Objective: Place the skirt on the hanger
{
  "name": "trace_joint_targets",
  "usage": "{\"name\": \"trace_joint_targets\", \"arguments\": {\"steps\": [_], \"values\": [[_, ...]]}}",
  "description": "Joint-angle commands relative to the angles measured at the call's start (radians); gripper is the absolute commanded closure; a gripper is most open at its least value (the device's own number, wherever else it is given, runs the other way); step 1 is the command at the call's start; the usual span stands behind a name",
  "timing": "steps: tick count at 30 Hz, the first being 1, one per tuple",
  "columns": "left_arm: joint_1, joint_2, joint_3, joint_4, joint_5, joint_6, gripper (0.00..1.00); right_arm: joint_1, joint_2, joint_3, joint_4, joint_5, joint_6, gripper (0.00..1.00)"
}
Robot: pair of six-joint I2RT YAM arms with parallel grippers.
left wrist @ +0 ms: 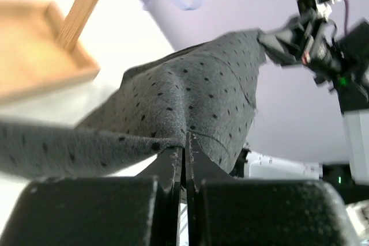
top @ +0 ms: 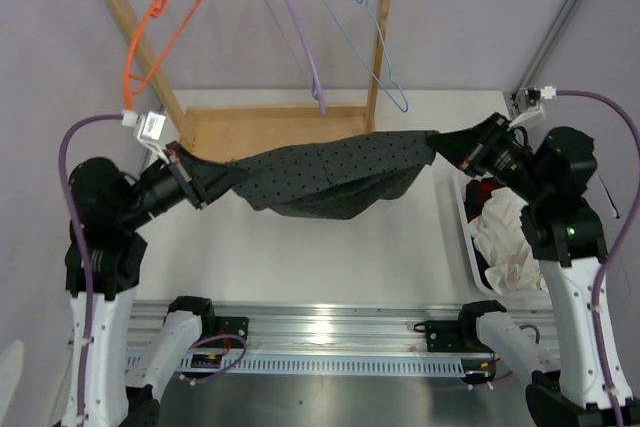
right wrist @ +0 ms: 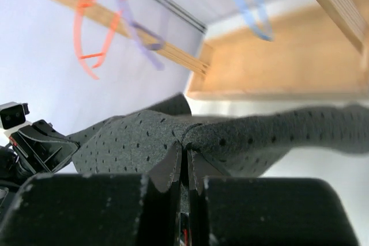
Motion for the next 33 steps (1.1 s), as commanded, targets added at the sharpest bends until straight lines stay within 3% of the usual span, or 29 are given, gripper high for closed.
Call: {"name": "trace_joint_targets", "arguments": {"steps": [1, 4, 8, 12, 15, 19, 24, 27, 33], "values": [[-0.012, -0.049, -0.002, -0.025, 0.043, 0.055, 1.00, -0.004, -0.064, 0.062, 0.028, -0.005, -0.049, 1.00], [-0.012, -0.062, -0.015, -0.009, 0.054, 0.023, 1.00, -0.002, -0.087, 0.099, 0.007, 0.001, -0.060, 1.00], [-0.009, -0.029, -0.014, -0.057, -0.035, -0.061, 1.00, -0.004, -0.069, 0.127, -0.061, 0.033, -0.072, 1.00], [-0.003, 0.058, -0.067, -0.003, -0.104, -0.175, 1.00, -0.007, 0.037, 0.098, -0.085, 0.041, -0.084, 1.00], [0.019, 0.175, -0.159, 0.107, -0.116, -0.274, 1.00, -0.019, 0.184, 0.029, -0.013, -0.031, -0.072, 1.00], [0.034, 0.382, -0.322, 0.433, -0.059, -0.405, 1.00, -0.034, 0.428, -0.039, 0.111, -0.088, -0.064, 1.00], [0.046, 0.641, -0.316, 0.610, -0.006, -0.413, 1.00, -0.053, 0.720, -0.057, 0.269, -0.169, -0.008, 1.00], [0.046, 0.729, -0.269, 0.624, 0.053, -0.379, 1.00, -0.048, 0.754, -0.051, 0.329, -0.170, 0.023, 1.00], [0.063, 0.741, -0.281, 0.609, 0.094, -0.330, 0.96, -0.056, 0.714, -0.069, 0.252, -0.153, -0.011, 1.00]]}}
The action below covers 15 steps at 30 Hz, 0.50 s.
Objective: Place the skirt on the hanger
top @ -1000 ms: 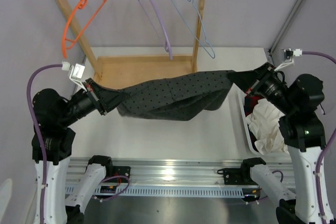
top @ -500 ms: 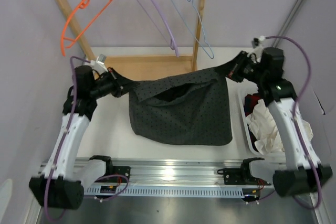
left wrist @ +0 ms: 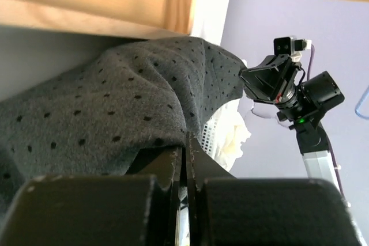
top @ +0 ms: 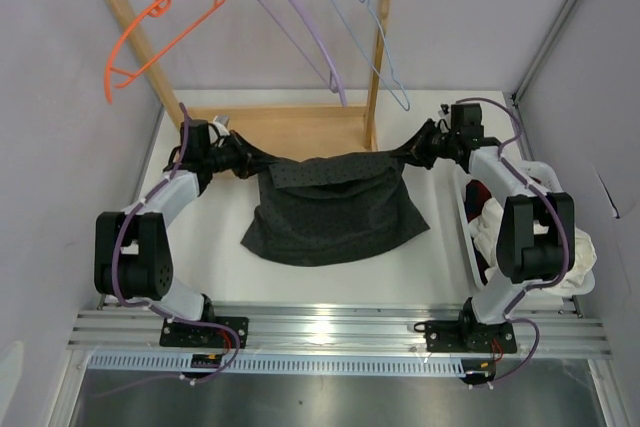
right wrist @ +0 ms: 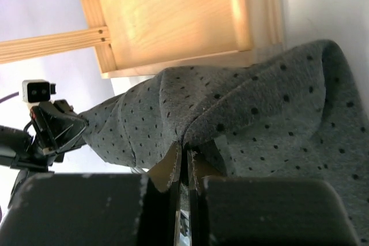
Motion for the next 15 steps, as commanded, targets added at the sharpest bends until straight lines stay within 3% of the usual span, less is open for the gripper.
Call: {"name": "trace_joint_targets", "arguments": {"steps": [1, 7, 9, 10, 12, 13, 15], "values": [[0.012, -0.026, 0.018, 0.047, 0.075, 0.050, 0.96, -0.008, -0.092, 0.000, 0.011, -0.020, -0.021, 1.00], [0.014, -0.153, -0.179, -0.075, 0.048, 0.167, 0.95, -0.034, -0.266, -0.246, -0.009, -0.004, -0.015, 1.00], [0.015, -0.216, -0.221, -0.111, 0.052, 0.209, 0.91, -0.049, -0.315, -0.309, -0.018, 0.012, -0.021, 1.00], [0.015, -0.233, -0.255, -0.132, 0.049, 0.232, 0.87, -0.055, -0.338, -0.336, -0.030, 0.020, -0.025, 0.95], [0.015, -0.259, -0.280, -0.174, 0.030, 0.281, 0.61, -0.063, -0.377, -0.386, -0.062, 0.068, -0.051, 0.85], [0.015, -0.267, -0.293, -0.175, 0.022, 0.295, 0.53, -0.061, -0.376, -0.396, -0.066, 0.074, -0.064, 0.75], [0.015, -0.261, -0.300, -0.174, 0.021, 0.324, 0.43, -0.061, -0.356, -0.411, -0.060, 0.062, -0.077, 0.68]]}}
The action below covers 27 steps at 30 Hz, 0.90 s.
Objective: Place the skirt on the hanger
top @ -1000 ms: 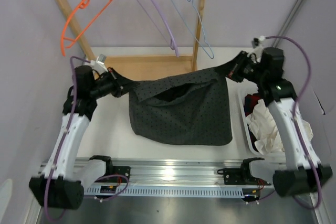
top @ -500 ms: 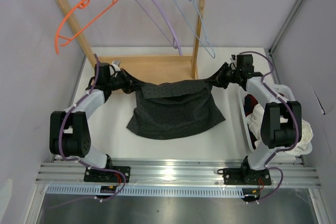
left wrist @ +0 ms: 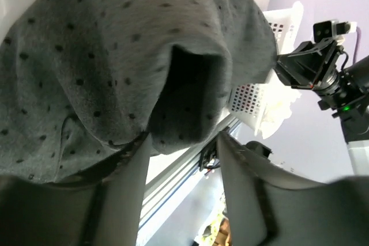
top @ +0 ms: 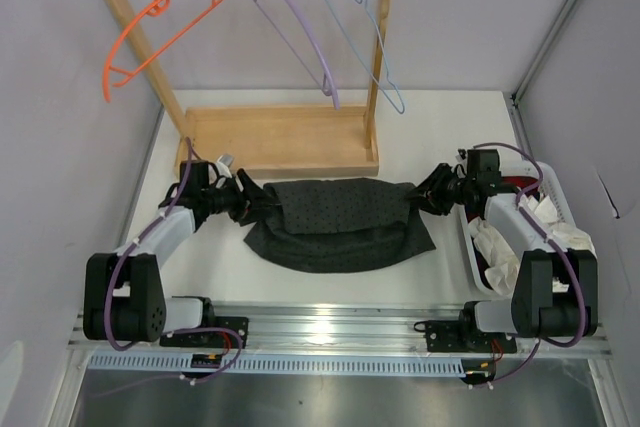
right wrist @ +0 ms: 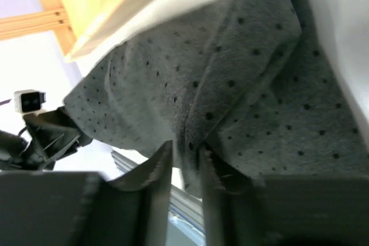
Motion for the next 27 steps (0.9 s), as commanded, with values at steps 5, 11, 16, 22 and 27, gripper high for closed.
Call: {"name": "trace_joint_targets", "arguments": {"steps": [5, 11, 16, 22, 27], "values": [[0.006, -0.093, -0.009, -0.031, -0.008, 0.165, 0.29, 0.023, -0.022, 0.002, -0.040, 0.089, -0.077, 0.39], [0.005, -0.191, 0.026, 0.004, 0.045, 0.164, 0.29, 0.034, -0.085, 0.057, -0.098, 0.166, -0.080, 0.33], [0.003, -0.275, 0.137, 0.050, -0.003, 0.107, 0.29, 0.036, -0.180, 0.157, -0.175, 0.235, -0.090, 0.35], [-0.060, -0.343, 0.264, 0.232, -0.234, -0.013, 0.27, 0.040, -0.263, 0.224, -0.077, 0.284, -0.062, 0.36], [-0.217, -0.308, 0.388, 0.130, -0.456, 0.059, 0.28, 0.082, -0.245, 0.376, 0.012, 0.351, -0.158, 0.37]]}}
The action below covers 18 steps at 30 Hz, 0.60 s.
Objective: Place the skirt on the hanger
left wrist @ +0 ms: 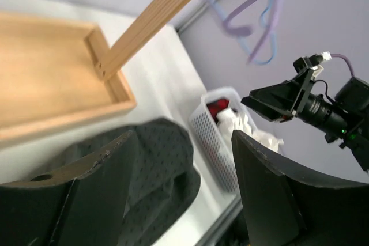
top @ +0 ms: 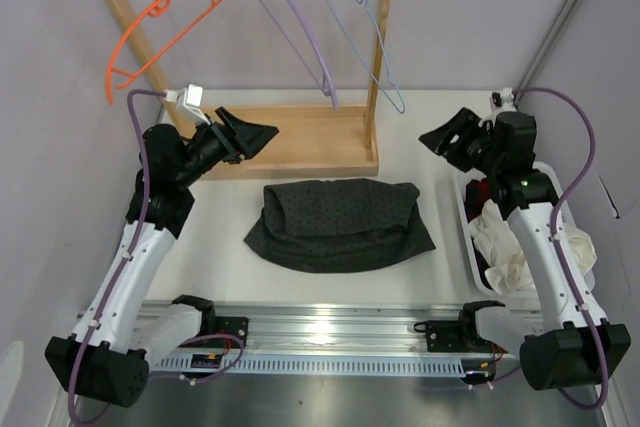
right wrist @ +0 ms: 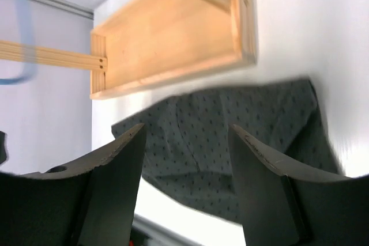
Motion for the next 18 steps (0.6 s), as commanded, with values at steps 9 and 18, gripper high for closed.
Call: {"name": "trace_joint_targets", "arguments": {"steps": [9, 18], "values": [[-0.102, -0.066, 0.046, -0.136, -0.285, 0.077, 0.28, 0.109, 0.177, 0.419, 0.169, 0.164, -0.269, 0.42], [-0.102, -0.117, 0.023, -0.196, -0.255, 0.111, 0.29, 0.241, 0.336, 0.578, 0.246, 0.177, -0.432, 0.42]]}}
